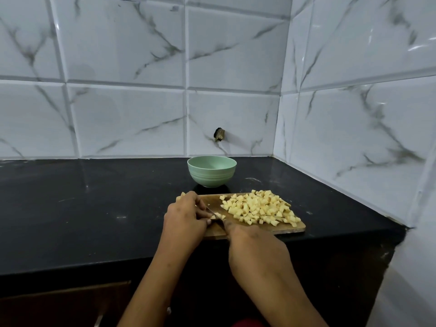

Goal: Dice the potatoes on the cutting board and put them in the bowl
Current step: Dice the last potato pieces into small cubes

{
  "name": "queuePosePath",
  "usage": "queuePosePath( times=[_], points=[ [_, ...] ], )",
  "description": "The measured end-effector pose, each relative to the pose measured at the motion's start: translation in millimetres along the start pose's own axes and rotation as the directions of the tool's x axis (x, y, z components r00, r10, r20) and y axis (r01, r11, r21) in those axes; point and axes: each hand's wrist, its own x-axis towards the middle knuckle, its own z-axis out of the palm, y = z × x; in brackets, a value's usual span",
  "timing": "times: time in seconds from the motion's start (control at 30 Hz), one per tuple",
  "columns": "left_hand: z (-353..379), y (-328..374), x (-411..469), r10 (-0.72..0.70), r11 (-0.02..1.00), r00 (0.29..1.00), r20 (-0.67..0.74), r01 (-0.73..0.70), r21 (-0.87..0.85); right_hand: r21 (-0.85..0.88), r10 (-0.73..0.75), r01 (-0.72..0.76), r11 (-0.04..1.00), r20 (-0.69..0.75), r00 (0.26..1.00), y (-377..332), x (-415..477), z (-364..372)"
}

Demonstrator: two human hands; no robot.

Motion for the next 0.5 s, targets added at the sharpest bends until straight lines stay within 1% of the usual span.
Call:
queuePosePath(
  times=[0.1, 0.2, 0.3, 0.4, 0.5],
  points=[
    [0, 1, 0, -0.028, 1.000, 0.999, -0.039, 0.029, 0.012, 0.036, -0.008, 0.011, 0.999, -0.068, 0.998, 4, -7, -5],
    [0, 2, 3, -0.036, 0.999, 0.998, -0.047, 0.038, 0.028, 0.018, -0.022, 0.022, 1.000, -0.016, 1.000, 2, -11, -4],
    [2, 3, 3, 0.006, 0.997, 1.000, -0.029, -0.004, 0.077, -0.030, -0.007, 0.008, 1.000, 0.046, 0.999, -4, -7, 4],
    [4, 3, 0, 0.033, 0.992, 0.999, -0.038, -0.028, 0.124, -0.047, 0.018, -0.015, 0.999, 0.049, 0.999, -9, -9, 0],
    [4, 4, 0, 0.013, 0.993, 0.998, -0.055, -0.006, 0.120, -0.032, 0.009, -0.007, 0.999, 0.063, 0.998, -11, -16, -17]
  ],
)
